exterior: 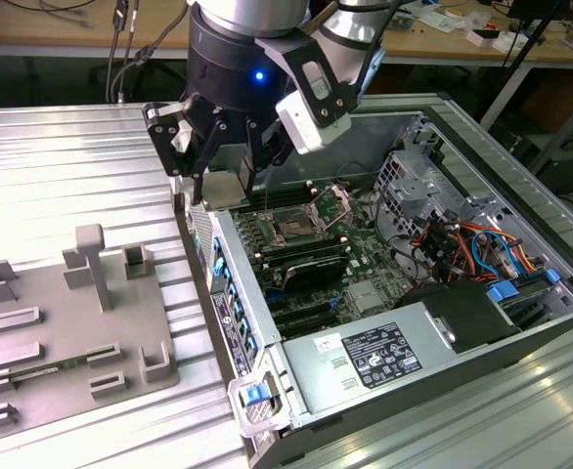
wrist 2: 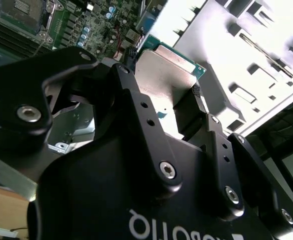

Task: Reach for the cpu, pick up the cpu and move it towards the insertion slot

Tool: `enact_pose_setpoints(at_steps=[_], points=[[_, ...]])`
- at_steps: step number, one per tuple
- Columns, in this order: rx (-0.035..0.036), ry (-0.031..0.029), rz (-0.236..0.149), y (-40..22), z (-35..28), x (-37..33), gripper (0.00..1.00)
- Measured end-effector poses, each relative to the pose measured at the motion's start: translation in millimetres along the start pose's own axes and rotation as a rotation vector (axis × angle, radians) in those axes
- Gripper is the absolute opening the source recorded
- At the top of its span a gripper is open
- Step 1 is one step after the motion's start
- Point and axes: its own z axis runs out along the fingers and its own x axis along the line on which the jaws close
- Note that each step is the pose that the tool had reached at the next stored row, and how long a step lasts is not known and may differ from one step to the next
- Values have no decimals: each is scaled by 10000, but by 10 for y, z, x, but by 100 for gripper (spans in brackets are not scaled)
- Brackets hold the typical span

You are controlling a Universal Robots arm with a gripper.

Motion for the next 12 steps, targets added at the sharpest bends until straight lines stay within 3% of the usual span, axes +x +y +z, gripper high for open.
enact_pose_setpoints(at_steps=[12], points=[[0,0,0,-3,-3,-145,55]])
